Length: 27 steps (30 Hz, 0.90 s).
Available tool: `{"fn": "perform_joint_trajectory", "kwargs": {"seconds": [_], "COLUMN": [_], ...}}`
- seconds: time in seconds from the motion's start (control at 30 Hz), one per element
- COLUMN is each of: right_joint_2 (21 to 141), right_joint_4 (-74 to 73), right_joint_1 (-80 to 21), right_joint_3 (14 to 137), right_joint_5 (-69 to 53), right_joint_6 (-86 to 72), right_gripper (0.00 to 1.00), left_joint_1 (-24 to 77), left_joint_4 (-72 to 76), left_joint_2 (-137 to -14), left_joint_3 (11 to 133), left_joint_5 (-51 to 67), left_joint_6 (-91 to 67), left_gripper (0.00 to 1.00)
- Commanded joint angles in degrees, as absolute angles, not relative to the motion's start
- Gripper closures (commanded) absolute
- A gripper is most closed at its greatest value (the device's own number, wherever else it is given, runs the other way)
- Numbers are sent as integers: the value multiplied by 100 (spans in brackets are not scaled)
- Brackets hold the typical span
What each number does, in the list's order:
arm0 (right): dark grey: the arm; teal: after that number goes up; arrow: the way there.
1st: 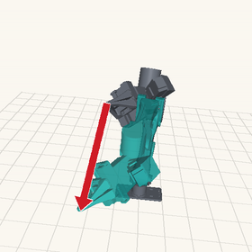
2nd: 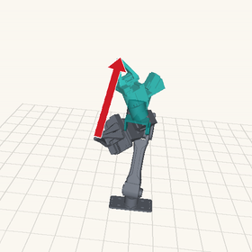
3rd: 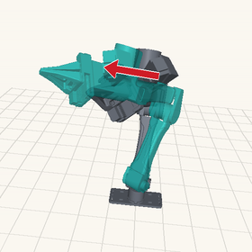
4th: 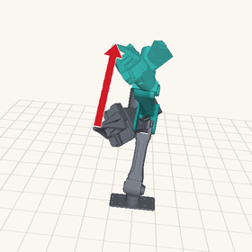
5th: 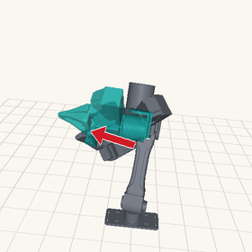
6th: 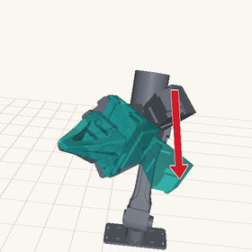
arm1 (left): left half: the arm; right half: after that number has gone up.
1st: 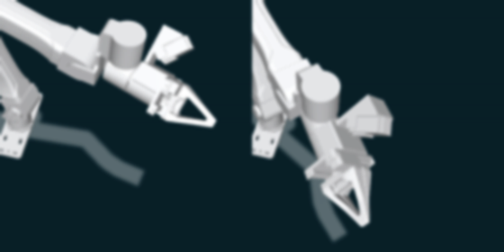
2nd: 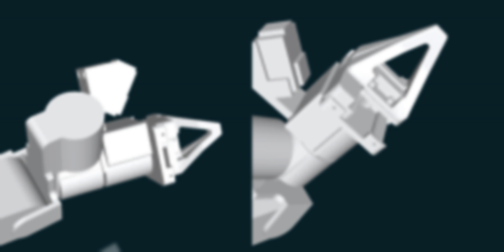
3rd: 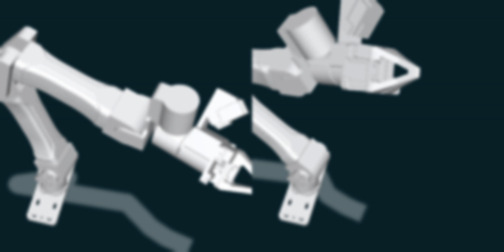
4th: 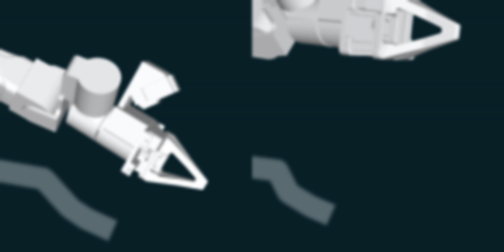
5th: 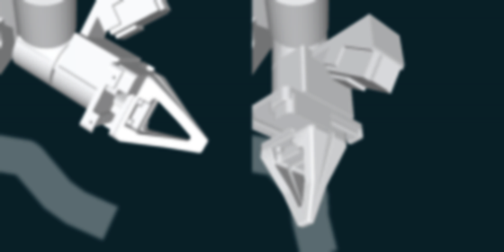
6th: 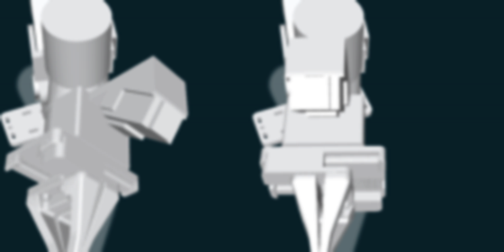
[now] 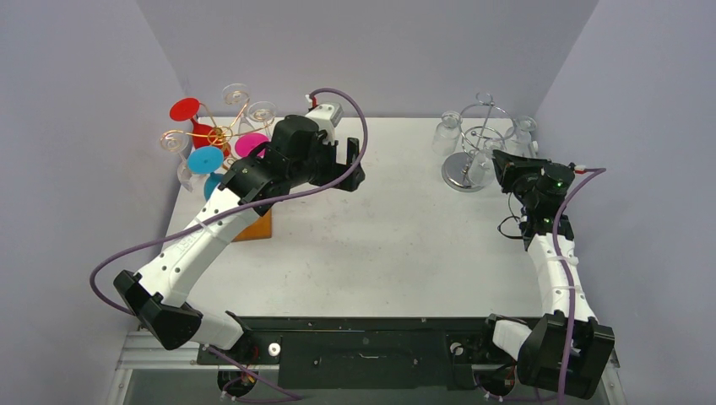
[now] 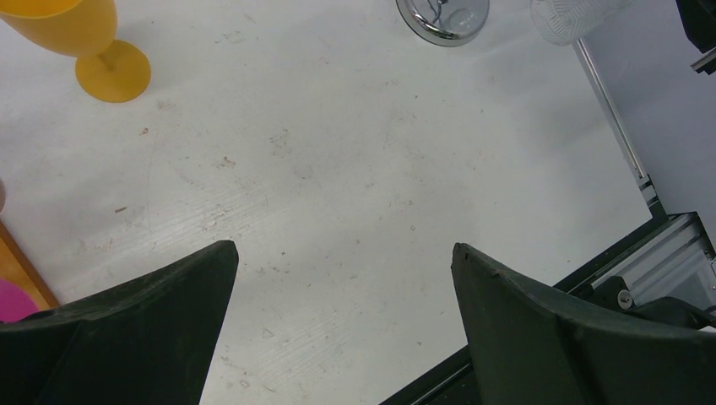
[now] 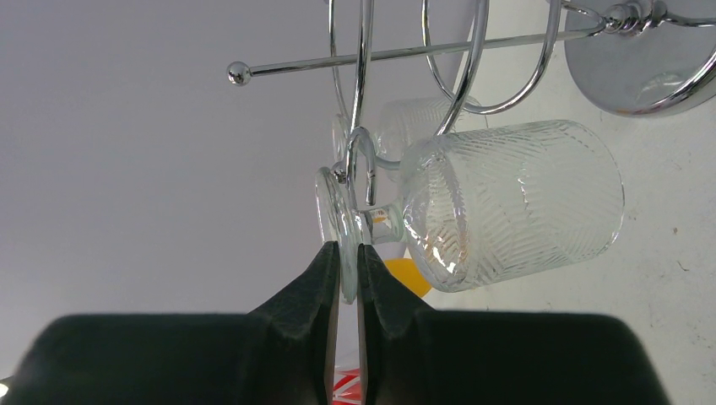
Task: Take the wine glass off the wine glass rack
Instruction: Pick up the wine glass from the wine rack.
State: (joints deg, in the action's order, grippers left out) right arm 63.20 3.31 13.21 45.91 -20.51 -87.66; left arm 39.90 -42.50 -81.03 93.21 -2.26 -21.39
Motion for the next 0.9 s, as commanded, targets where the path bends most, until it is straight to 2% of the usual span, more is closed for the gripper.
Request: {"fn": "perform_joint_trajectory", "kwargs": {"seconds": [0.0, 0.53, 0.87], "right_joint_2": [6038, 5628, 5033], "right_joint_4": [806, 551, -231], "right_joint_1": [1371, 1405, 1385], "right_joint_3": [4623, 4459, 4594], "right_joint_5": [-2249, -2394, -2567], "right_joint_6": [-8750, -8718, -8704], "right_gripper": [100, 100, 100], "left_joint_1": [3946, 3942, 3941], "left_joint_4": [-3876, -3584, -3119], "left_joint_2": [-8110, -8076, -7961], "left_joint_3": [9340, 9099, 8902], "left_joint_5": [-117, 141, 512], "left_joint_6": [-2232, -2497, -2949], "left_gripper": [4, 4, 4]}}
